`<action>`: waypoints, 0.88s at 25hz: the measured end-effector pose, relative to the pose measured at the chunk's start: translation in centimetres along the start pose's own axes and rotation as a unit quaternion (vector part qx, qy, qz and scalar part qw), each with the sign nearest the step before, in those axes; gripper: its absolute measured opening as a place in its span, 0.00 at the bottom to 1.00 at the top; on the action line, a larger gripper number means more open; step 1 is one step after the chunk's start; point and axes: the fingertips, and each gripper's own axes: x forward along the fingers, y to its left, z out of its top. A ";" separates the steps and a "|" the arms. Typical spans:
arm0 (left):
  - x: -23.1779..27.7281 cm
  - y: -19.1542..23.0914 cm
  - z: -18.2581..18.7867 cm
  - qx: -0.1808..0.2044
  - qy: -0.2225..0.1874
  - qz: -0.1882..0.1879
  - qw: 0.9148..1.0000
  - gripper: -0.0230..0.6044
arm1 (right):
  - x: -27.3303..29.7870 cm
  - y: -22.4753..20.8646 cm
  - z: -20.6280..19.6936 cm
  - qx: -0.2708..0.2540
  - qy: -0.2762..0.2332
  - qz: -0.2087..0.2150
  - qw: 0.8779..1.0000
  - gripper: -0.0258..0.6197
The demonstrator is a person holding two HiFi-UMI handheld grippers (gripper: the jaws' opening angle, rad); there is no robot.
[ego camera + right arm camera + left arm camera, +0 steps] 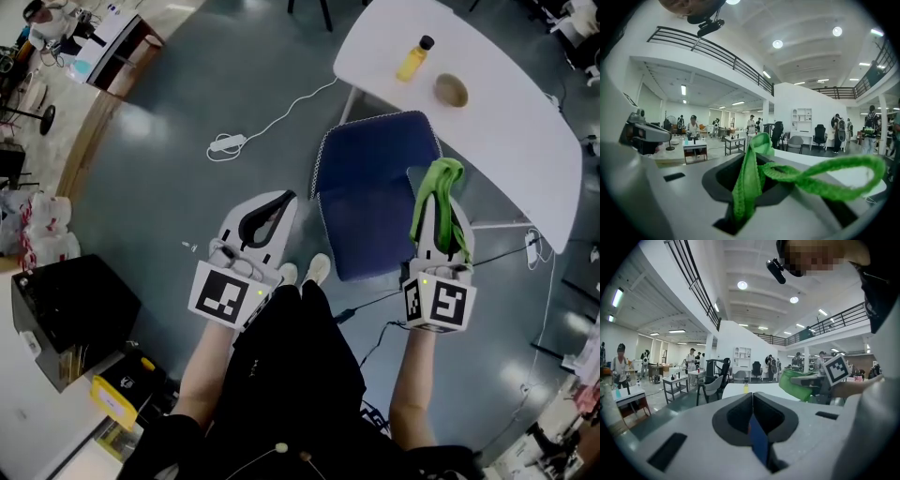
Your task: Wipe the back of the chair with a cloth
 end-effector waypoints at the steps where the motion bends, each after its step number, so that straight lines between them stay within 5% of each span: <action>1: 0.0 0.1 -0.7 0.000 0.005 0.004 1.000 0.05 | 1.1 0.2 -0.6 -0.004 0.004 0.004 1.000 0.12; 13: 0.4 3.0 -10.1 -0.063 0.047 0.023 0.997 0.05 | 10.5 5.2 -8.4 -0.025 0.029 0.046 0.998 0.13; 22: 1.9 1.8 -14.5 -0.054 0.057 -0.036 0.996 0.05 | 17.2 7.3 -13.9 -0.096 0.025 0.040 0.994 0.13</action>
